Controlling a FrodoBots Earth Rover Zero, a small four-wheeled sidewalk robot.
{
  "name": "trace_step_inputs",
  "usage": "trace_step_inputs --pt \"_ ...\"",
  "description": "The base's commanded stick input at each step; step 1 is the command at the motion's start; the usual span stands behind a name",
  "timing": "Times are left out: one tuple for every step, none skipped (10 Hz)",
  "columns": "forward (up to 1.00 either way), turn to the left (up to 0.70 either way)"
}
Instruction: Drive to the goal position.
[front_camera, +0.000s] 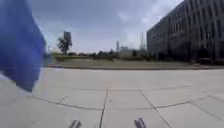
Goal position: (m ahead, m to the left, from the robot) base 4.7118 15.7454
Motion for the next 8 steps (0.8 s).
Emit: trace_step_inputs --pt "0.0 0.7" --pt "0.0 0.7" --pt "0.0 0.7" --pt "0.0 0.7" --pt "0.0 0.7" --pt "0.0 0.7" --pt "0.0 0.7" --pt "0.0 0.7"
